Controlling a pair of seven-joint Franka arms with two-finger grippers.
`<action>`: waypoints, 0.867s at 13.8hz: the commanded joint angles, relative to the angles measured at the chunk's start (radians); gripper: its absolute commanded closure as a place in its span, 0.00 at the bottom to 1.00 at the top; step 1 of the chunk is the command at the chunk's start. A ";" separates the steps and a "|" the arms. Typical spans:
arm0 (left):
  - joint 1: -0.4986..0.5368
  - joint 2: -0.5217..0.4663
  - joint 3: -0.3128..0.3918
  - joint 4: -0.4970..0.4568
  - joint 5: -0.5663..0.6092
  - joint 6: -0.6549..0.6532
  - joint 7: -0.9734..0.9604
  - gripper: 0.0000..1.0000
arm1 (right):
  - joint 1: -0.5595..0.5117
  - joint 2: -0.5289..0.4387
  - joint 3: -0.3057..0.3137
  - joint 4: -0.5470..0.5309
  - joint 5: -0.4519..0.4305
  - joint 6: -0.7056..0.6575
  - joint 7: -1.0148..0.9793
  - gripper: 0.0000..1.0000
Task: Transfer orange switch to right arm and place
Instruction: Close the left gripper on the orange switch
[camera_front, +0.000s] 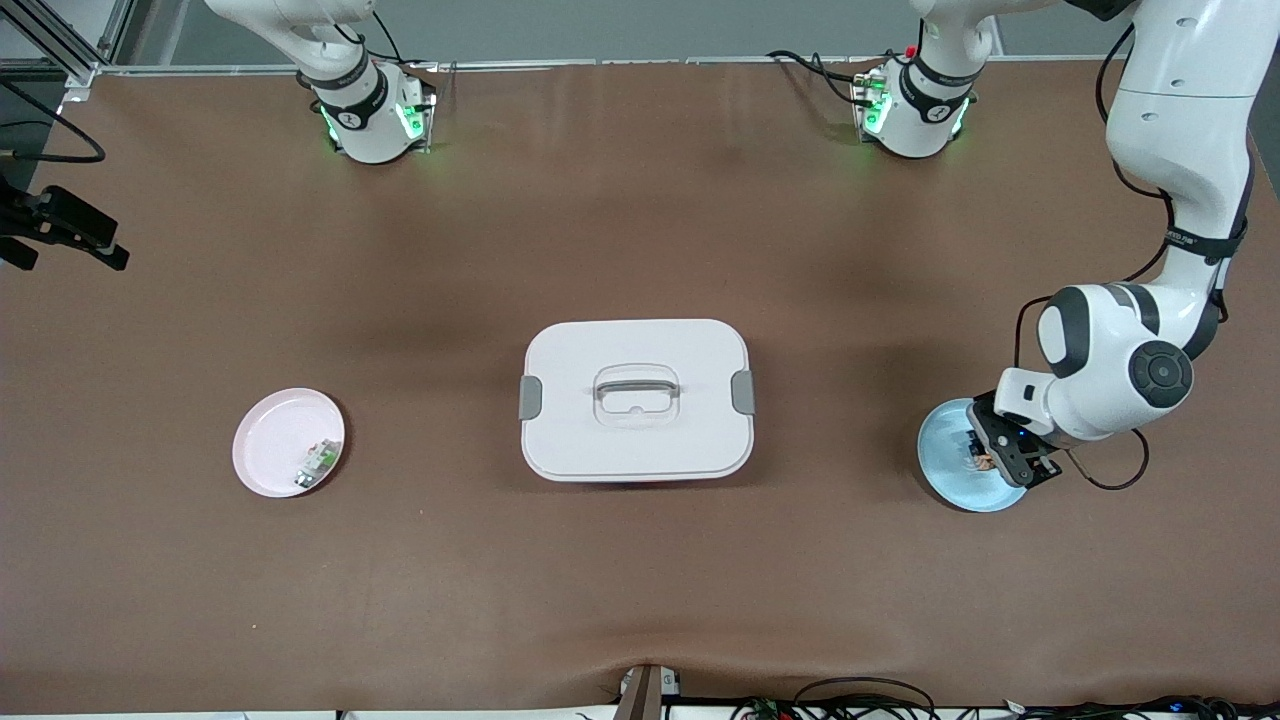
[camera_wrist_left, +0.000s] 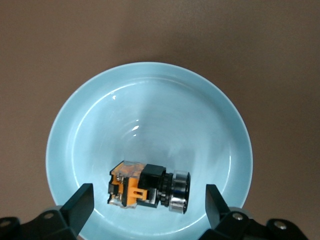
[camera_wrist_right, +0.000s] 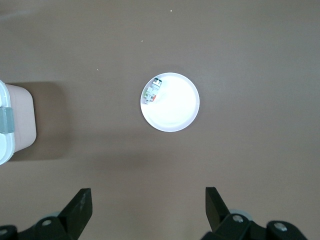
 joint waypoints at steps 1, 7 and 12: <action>0.006 0.005 -0.004 0.001 0.002 -0.008 0.033 0.01 | -0.020 0.006 0.014 0.011 0.000 0.000 0.014 0.00; -0.002 0.008 -0.004 0.002 0.002 -0.008 0.046 0.01 | -0.020 0.006 0.013 0.011 0.000 0.000 0.013 0.00; -0.002 0.024 -0.004 0.012 0.002 -0.006 0.046 0.00 | -0.020 0.006 0.013 0.011 0.000 0.000 0.013 0.00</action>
